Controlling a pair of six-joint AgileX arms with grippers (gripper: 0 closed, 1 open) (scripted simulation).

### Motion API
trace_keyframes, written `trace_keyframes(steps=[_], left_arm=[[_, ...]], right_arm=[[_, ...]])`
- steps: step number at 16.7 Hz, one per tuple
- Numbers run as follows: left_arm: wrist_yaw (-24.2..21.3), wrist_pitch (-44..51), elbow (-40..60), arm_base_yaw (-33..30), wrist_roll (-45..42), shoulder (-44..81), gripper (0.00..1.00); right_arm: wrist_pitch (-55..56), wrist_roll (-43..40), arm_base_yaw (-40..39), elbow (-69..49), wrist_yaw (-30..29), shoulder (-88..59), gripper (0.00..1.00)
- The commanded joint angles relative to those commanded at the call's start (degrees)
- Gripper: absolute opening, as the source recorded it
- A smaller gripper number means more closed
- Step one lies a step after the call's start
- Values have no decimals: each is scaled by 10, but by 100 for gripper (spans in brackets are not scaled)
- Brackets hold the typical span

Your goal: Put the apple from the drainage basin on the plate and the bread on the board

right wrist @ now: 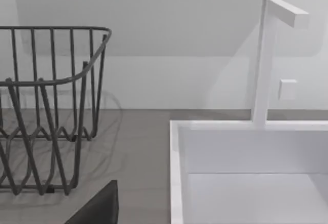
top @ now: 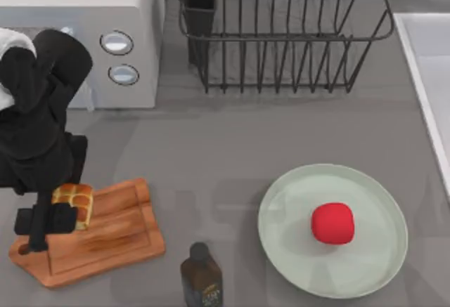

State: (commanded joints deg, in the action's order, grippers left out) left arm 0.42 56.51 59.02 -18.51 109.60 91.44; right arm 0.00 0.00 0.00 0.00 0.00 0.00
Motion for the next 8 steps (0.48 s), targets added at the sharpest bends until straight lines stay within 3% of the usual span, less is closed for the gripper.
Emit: trace_keyframes(steps=[8], left_arm=[[0, -5, -5, 3, -1, 5, 0]], right_arm=[[0, 0, 0, 0, 0, 0, 100]])
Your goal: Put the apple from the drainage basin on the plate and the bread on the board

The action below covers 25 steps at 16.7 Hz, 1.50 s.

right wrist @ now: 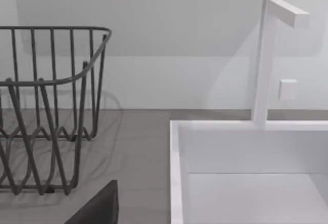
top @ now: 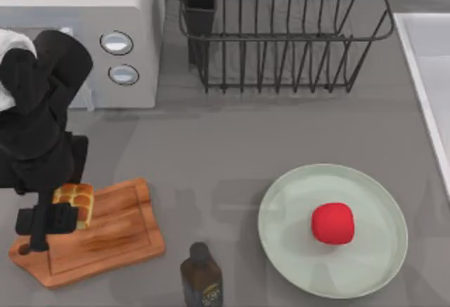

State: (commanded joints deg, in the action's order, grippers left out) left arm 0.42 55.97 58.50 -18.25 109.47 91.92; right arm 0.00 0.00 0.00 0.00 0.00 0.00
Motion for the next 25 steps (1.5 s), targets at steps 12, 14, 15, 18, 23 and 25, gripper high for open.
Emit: trace_keyframes(steps=[12, 14, 15, 18, 23, 25], left_arm=[[-1, -88, -44, -2, 0, 25, 0], [0, -99, -52, -2, 0, 32, 0], [0, -102, -56, -2, 0, 36, 0], [0, -103, -59, -2, 0, 39, 0], [0, -103, -59, -2, 0, 39, 23], [0, -103, -59, -2, 0, 39, 38]], right_arm=[[0, 0, 0, 0, 0, 0, 100], [0, 0, 0, 0, 0, 0, 100], [0, 0, 0, 0, 0, 0, 100], [0, 0, 0, 0, 0, 0, 100], [0, 0, 0, 0, 0, 0, 100], [0, 0, 0, 0, 0, 0, 100]])
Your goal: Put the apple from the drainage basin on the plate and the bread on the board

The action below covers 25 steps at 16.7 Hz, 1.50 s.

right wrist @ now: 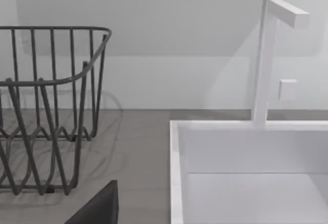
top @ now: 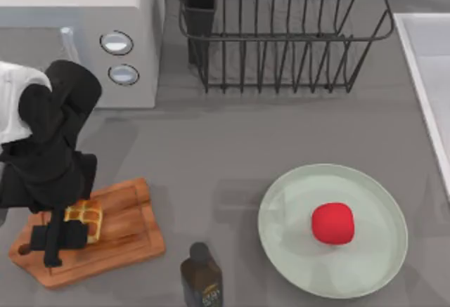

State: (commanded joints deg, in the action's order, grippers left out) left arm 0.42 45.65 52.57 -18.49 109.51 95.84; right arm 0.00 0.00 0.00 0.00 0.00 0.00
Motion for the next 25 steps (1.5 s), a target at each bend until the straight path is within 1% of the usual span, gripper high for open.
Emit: trace_keyframes(steps=[8, 9, 19, 22, 25], left_arm=[[0, 0, 0, 0, 0, 0, 98], [0, 0, 0, 0, 0, 0, 100], [2, -4, 1, 1, -5, -5, 100], [11, -39, -16, 10, -49, -50, 100], [17, -79, -64, 25, -139, -127, 100]], right_arm=[[0, 0, 0, 0, 0, 0, 100], [0, 0, 0, 0, 0, 0, 100], [0, 0, 0, 0, 0, 0, 100], [0, 0, 0, 0, 0, 0, 100], [0, 0, 0, 0, 0, 0, 100]])
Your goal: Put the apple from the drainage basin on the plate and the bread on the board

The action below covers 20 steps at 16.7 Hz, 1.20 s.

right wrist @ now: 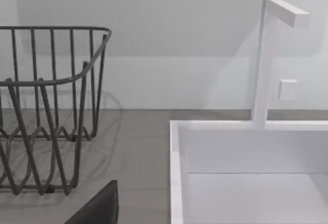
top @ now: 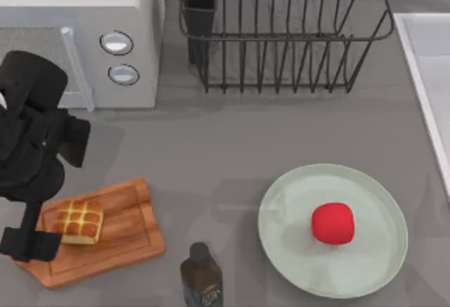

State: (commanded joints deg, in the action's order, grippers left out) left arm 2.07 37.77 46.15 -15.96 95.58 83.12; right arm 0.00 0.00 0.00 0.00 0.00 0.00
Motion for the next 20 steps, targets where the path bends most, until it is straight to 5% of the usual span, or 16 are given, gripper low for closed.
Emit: trace_keyframes(steps=[20], left_arm=[[-20, -334, -384, 132, -863, -760, 100]], right_arm=[[0, 0, 0, 0, 0, 0, 100]])
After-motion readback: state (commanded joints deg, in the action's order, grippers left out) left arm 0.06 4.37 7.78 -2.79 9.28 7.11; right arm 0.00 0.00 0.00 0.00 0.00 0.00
